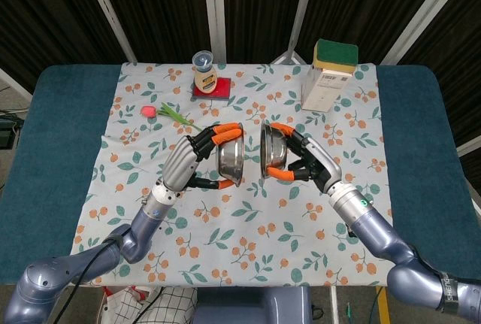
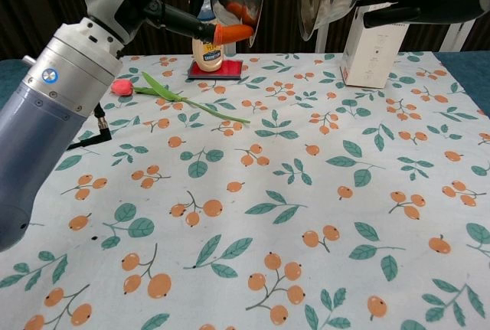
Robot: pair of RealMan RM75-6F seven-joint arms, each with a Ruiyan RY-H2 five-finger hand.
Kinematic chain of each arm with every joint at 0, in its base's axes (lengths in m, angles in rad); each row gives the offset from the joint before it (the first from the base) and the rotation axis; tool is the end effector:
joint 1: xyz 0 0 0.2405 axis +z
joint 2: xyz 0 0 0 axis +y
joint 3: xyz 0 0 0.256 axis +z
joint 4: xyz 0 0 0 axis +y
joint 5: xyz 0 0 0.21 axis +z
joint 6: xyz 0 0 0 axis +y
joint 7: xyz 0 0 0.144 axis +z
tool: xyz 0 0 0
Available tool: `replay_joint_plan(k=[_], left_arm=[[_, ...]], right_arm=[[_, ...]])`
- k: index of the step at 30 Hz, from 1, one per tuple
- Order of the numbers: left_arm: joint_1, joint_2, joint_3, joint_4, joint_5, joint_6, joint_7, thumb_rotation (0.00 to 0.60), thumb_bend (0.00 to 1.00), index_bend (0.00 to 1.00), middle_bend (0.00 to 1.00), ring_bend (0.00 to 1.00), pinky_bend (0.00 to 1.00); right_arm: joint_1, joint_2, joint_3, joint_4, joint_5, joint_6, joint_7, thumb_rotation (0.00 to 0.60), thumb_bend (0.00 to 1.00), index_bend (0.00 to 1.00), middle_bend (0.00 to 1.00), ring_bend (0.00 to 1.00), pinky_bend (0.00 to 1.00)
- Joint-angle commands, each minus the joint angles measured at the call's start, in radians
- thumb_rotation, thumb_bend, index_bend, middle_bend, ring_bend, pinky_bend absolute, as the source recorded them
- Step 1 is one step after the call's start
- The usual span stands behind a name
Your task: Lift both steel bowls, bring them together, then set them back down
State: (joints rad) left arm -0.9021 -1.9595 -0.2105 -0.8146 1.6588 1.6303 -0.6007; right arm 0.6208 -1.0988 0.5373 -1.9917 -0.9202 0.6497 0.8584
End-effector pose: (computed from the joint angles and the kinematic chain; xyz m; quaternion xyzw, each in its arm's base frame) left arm -0.0569 0.3502 -0.0182 -0.5681 -0.2625 -0.7627 0.1632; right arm -0.0828 -0.3325 0.1068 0.3484 -0.7760 0.5245 0.0373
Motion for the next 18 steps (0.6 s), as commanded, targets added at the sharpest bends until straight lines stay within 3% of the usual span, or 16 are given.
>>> replay_joint_plan(k=[1, 18], left_arm=[[-0.002, -0.001, 0.003, 0.004, 0.004, 0.003, 0.010, 0.600, 0.37, 0.39, 0.65, 0.51, 0.69], [-0.061, -0.059, -0.027, 0.045, -0.010, -0.015, 0.023, 0.600, 0.37, 0.39, 0.65, 0.51, 0.69]], right_arm=[[0.002, -0.006, 0.000, 0.001, 0.001, -0.003, 0.004, 0.600, 0.62, 0.94, 0.90, 1.00, 1.00], [0.038, -0.041, -0.006, -0.067, 0.039, 0.021, -0.044, 0.600, 0.63, 0.94, 0.90, 1.00, 1.00]])
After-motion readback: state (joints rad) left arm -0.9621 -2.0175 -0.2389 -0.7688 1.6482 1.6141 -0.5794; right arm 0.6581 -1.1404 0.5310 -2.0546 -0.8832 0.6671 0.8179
